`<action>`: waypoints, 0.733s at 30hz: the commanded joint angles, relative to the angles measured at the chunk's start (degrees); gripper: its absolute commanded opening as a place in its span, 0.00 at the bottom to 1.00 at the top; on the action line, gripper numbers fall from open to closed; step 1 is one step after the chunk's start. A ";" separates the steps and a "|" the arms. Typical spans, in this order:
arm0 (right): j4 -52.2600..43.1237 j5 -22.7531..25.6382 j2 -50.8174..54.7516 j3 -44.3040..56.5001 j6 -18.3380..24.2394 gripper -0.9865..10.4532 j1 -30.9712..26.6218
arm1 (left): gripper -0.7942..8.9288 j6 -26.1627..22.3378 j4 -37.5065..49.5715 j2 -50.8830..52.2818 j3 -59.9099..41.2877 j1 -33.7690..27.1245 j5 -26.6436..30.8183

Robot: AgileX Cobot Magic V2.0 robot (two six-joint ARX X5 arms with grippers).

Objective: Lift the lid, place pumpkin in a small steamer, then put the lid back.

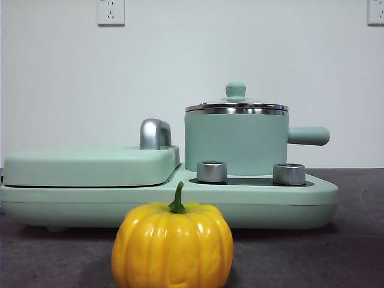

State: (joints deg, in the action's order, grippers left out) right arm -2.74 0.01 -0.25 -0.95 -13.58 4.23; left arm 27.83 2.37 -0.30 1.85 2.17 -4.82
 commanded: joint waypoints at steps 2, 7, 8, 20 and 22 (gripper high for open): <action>-8.48 -0.04 0.02 -0.22 -1.42 0.10 0.13 | 0.09 0.02 9.55 0.04 0.39 0.20 -0.31; -9.14 -0.15 0.02 -5.51 -1.38 0.10 0.15 | 0.09 -3.10 10.34 -0.02 5.40 0.20 -0.31; -9.11 -0.13 0.02 -6.84 -1.31 0.10 0.13 | 0.09 -3.98 10.34 -0.07 6.58 0.20 -0.28; 7.45 -2.03 -4.79 -24.98 -0.44 0.10 0.13 | 0.09 -13.53 -0.52 -9.35 25.29 0.20 -0.28; 10.93 -5.29 -7.54 -28.11 -0.28 0.10 0.13 | 0.09 -13.53 -3.80 -12.92 29.59 0.20 -0.28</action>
State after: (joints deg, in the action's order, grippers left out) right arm 7.09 -3.92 -6.55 -27.64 -13.96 4.23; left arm 15.62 -0.89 -11.77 29.06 2.28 -4.82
